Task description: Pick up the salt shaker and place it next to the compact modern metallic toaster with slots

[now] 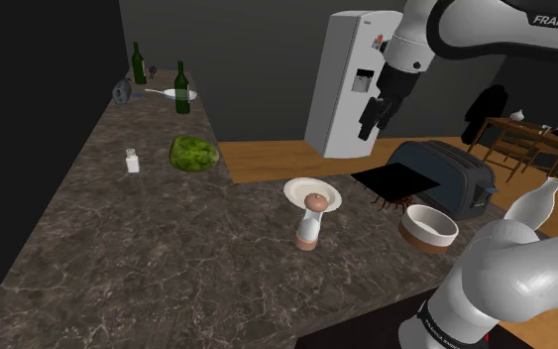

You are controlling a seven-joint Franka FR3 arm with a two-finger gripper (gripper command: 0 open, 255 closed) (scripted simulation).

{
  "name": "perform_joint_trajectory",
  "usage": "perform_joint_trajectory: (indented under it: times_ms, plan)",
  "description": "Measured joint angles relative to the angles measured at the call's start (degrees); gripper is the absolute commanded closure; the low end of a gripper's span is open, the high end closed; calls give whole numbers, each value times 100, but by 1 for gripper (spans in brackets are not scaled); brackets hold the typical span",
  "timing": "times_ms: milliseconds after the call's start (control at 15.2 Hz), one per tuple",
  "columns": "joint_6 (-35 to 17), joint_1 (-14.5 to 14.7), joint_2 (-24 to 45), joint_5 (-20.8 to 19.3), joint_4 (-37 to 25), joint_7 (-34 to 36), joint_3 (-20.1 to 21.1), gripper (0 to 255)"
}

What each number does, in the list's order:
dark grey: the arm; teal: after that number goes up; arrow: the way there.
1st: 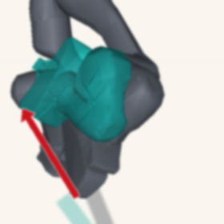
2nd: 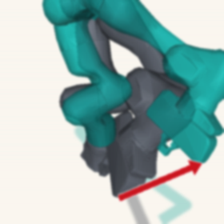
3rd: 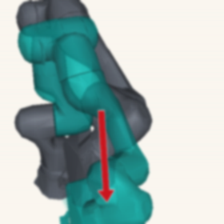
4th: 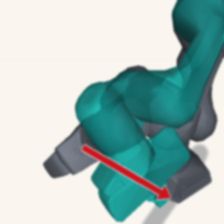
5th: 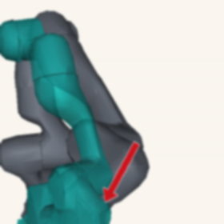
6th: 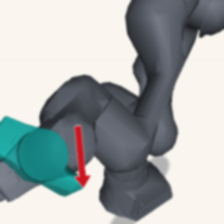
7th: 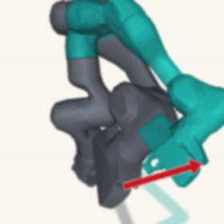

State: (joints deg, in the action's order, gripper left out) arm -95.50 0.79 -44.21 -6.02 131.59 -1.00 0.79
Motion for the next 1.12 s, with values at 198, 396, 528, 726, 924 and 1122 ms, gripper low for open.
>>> perform_joint_trajectory:
  times_ms: [198, 396, 528, 726, 924, 1122]
  plan:
    - [-237, 22, -49, 12, 264, 80, 61, 0]
    - [-808, 81, -105, 46, 843, 281, 216, 0]
    - [-1179, 127, -100, 74, 1169, 439, 348, 0]
    - [-1778, 172, 3, 84, 1605, 641, 511, 0]
    - [-2456, 216, 171, 83, 2060, 882, 705, 0]
    - [-3160, 228, 507, 53, 2379, 1158, 929, 0]
